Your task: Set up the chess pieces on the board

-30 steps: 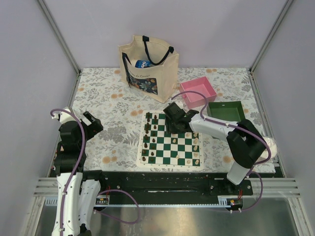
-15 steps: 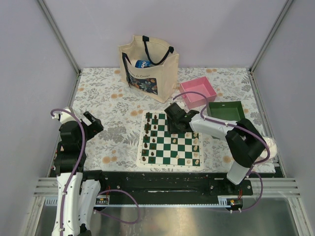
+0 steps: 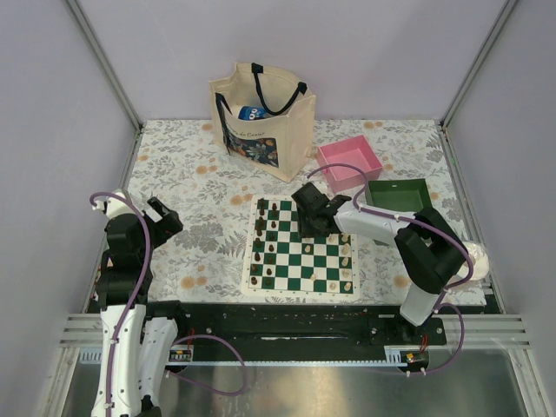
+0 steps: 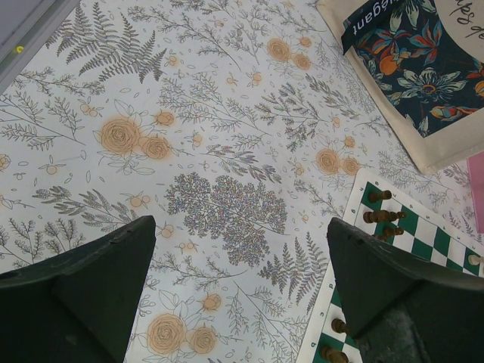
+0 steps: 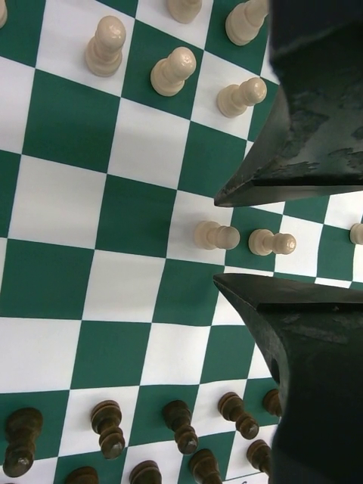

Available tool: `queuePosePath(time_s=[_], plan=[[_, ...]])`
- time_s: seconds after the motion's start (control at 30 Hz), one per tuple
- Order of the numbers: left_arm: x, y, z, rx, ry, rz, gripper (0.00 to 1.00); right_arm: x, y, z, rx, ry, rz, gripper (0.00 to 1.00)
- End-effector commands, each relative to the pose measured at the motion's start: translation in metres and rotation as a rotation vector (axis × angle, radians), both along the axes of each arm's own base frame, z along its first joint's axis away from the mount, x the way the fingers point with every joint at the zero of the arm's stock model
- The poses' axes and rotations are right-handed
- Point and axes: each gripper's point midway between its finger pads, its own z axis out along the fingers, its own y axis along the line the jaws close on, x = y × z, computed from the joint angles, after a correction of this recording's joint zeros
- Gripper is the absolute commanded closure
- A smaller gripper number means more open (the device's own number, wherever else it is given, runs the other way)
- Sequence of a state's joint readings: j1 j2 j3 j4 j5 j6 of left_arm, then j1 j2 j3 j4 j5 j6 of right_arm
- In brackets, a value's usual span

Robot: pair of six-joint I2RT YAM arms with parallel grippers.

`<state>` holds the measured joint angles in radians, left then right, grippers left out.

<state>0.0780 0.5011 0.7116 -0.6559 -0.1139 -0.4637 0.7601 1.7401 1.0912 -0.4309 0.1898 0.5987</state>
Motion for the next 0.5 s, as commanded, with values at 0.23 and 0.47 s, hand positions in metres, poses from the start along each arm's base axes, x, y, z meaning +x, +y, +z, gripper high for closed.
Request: queuePosePath(time_s=[0.23, 0.47], plan=[[0.0073, -0.0011, 0.0106, -0.002, -0.048, -0.01, 0.01, 0.0061, 0.0067, -0.0012, 0.054, -0.013, -0.01, 0.56], [0.0075, -0.0013, 0.0103, -0.003, -0.047, -0.011, 0.01, 0.0069, 0.0059, 0.0048, 0.055, -0.03, -0.007, 0.62]])
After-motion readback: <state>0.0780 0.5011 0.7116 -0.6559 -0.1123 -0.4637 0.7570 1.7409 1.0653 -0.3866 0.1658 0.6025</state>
